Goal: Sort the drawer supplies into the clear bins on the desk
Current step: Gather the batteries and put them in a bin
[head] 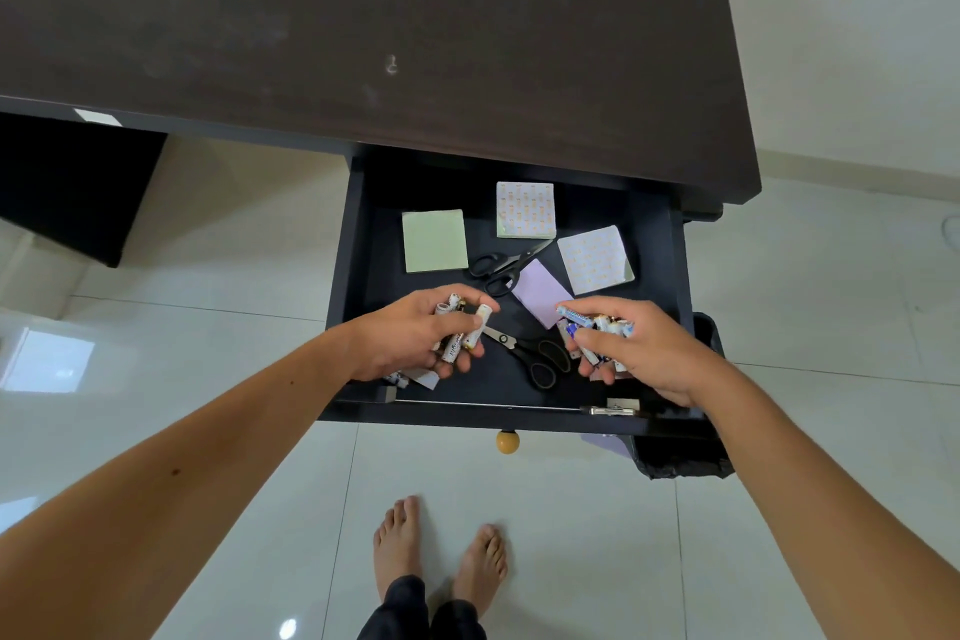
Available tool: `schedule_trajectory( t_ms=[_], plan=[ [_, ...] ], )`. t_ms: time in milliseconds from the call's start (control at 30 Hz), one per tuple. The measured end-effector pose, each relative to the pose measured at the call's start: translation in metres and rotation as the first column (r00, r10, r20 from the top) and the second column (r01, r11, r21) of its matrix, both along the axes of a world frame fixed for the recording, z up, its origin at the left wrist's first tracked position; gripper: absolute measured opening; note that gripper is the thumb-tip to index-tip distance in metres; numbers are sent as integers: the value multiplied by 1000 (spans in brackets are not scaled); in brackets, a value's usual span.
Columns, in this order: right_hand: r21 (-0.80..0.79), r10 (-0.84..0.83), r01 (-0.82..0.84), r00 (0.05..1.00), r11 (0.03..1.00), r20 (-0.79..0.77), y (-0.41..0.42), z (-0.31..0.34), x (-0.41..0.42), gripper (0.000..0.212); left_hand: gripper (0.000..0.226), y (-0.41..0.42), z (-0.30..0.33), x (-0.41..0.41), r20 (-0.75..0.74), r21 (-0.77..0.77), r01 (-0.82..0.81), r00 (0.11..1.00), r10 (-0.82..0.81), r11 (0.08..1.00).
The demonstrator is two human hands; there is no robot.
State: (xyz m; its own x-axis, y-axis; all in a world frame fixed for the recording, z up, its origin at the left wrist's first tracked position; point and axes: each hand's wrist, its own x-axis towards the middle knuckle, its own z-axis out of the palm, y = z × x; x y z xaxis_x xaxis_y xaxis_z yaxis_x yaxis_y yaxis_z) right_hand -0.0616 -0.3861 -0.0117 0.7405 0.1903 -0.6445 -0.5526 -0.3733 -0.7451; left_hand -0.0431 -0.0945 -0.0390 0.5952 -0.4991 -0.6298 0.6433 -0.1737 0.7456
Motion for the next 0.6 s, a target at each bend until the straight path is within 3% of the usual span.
schedule_trajectory(
  t_ms=[200,433,600],
  plan=[
    [-10,-106,106,994,994,15,3,0,1,5,20,-8,-4,-1,83,68,-16,997,11,998],
    [177,-230,232,973,957,-32,4,7,4,42,17,3,4,9,40,128,62,997,-67,990],
    [121,-191,194,981,974,-38,4,8,6,9,15,-1,8,12,23,122,65,997,-68,990]
  ],
)
